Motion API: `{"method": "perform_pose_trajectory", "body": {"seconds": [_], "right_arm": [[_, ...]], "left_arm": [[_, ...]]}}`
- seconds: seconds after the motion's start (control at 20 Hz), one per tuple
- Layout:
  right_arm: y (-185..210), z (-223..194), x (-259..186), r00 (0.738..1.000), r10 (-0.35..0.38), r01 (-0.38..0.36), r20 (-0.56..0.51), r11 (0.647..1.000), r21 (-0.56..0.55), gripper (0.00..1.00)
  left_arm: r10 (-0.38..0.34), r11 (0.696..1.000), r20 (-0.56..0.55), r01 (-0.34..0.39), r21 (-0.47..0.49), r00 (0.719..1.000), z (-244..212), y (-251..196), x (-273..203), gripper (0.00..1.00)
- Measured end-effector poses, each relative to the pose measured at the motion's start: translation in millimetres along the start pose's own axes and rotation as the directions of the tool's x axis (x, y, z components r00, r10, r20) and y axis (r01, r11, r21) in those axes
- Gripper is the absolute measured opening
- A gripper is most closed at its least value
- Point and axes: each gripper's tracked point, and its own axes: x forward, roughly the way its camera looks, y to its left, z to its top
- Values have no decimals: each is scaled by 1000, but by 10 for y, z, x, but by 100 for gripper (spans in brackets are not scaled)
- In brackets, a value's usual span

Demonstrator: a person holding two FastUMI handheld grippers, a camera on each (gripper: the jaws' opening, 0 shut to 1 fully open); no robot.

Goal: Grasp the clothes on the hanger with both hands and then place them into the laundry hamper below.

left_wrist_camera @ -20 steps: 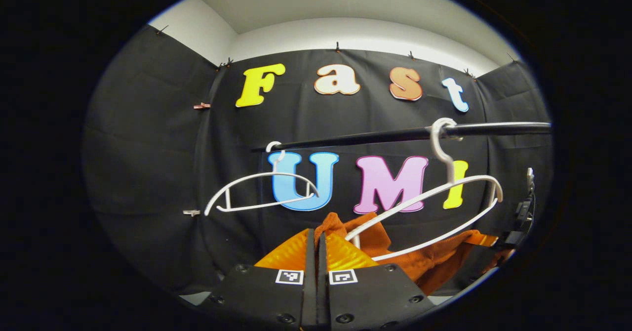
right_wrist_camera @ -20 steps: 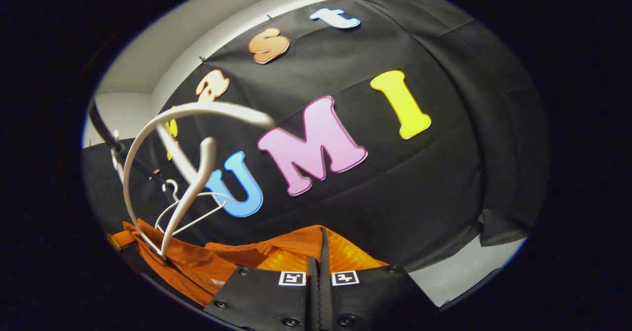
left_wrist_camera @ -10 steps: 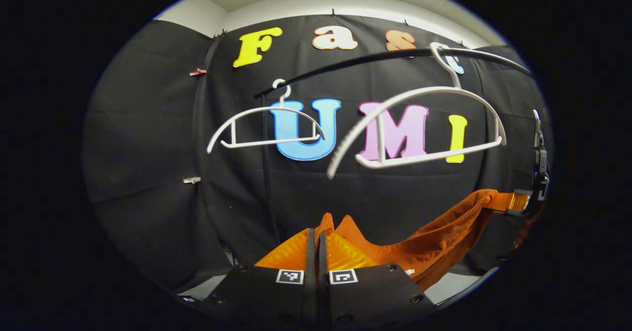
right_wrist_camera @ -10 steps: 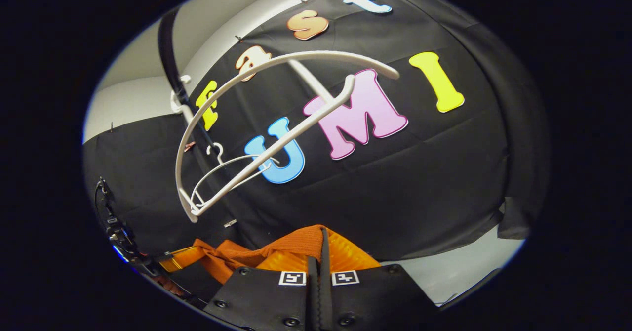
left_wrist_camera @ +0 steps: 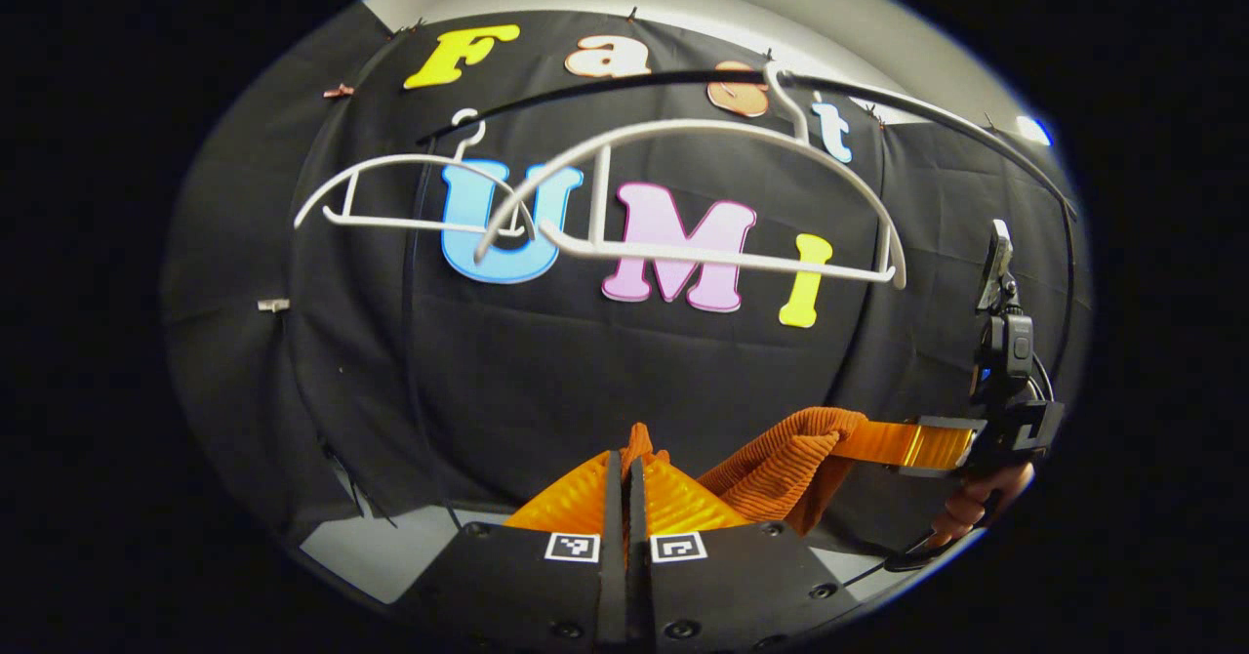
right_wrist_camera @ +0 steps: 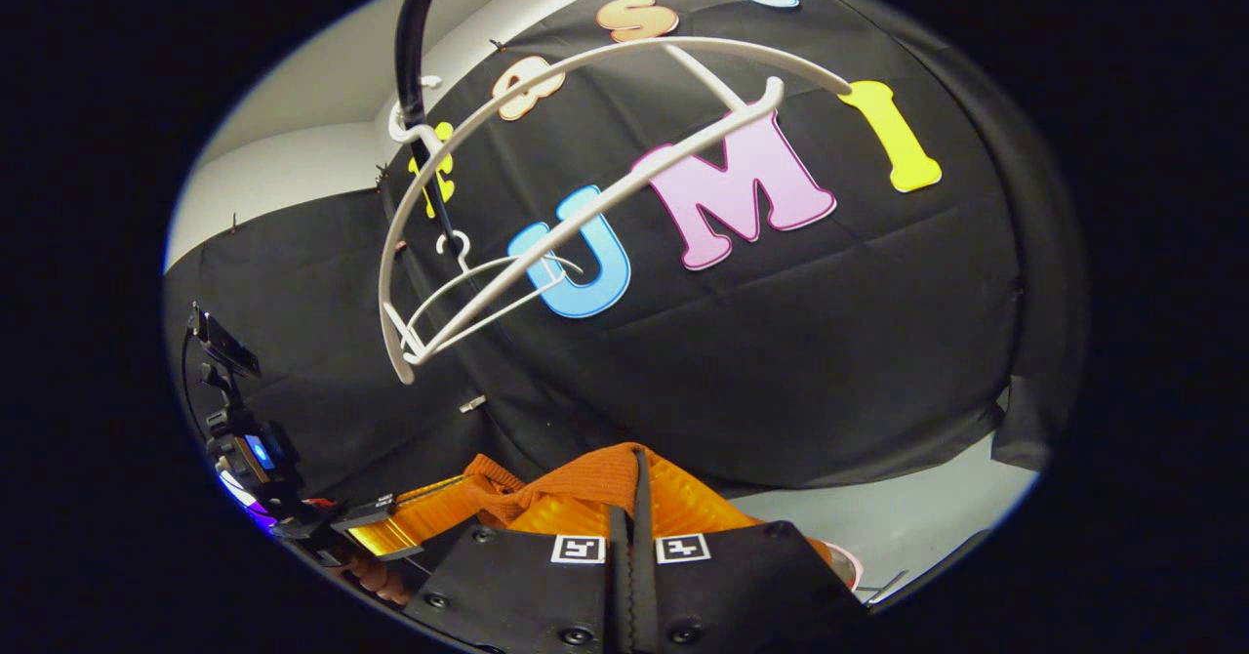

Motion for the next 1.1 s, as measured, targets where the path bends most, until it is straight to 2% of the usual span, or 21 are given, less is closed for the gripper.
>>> {"method": "perform_pose_trajectory", "body": {"seconds": [0.1, 0.25, 0.45, 0.6, 0.8, 1.0, 1.05, 1.1], "right_arm": [[-212, -259, 88, 997, -50, 50, -54, 999, -15, 4], [-617, -745, 188, 978, -151, 145, -146, 988, -53, 5], [-1074, -1405, 246, 925, -259, 233, -278, 965, -122, 5], [-1313, -1793, 208, 882, -305, 254, -358, 950, -183, 4], [-1573, -2128, 186, 835, -366, 277, -412, 925, -260, 5], [-1699, -2283, 90, 800, -396, 294, -451, 914, -280, 5], [-1747, -2314, 101, 794, -405, 298, -454, 909, -290, 8], [-1736, -2339, 63, 791, -405, 297, -459, 910, -291, 30]], "left_arm": [[2, 1000, -67, -2, 5, 998, -303, 35, 146, 5], [22, 999, -180, -15, 40, 983, -857, 86, 336, 5], [55, 997, -328, -36, 64, 943, -1594, 179, 469, 5], [82, 996, -424, -56, 73, 902, -2003, 240, 486, 5], [110, 993, -512, -67, 102, 852, -2382, 196, 455, 5], [121, 990, -579, -58, 126, 806, -2607, 205, 429, 5], [118, 990, -588, -50, 131, 800, -2641, 238, 385, 5], [117, 990, -596, -45, 134, 794, -2673, 237, 355, 8]]}}
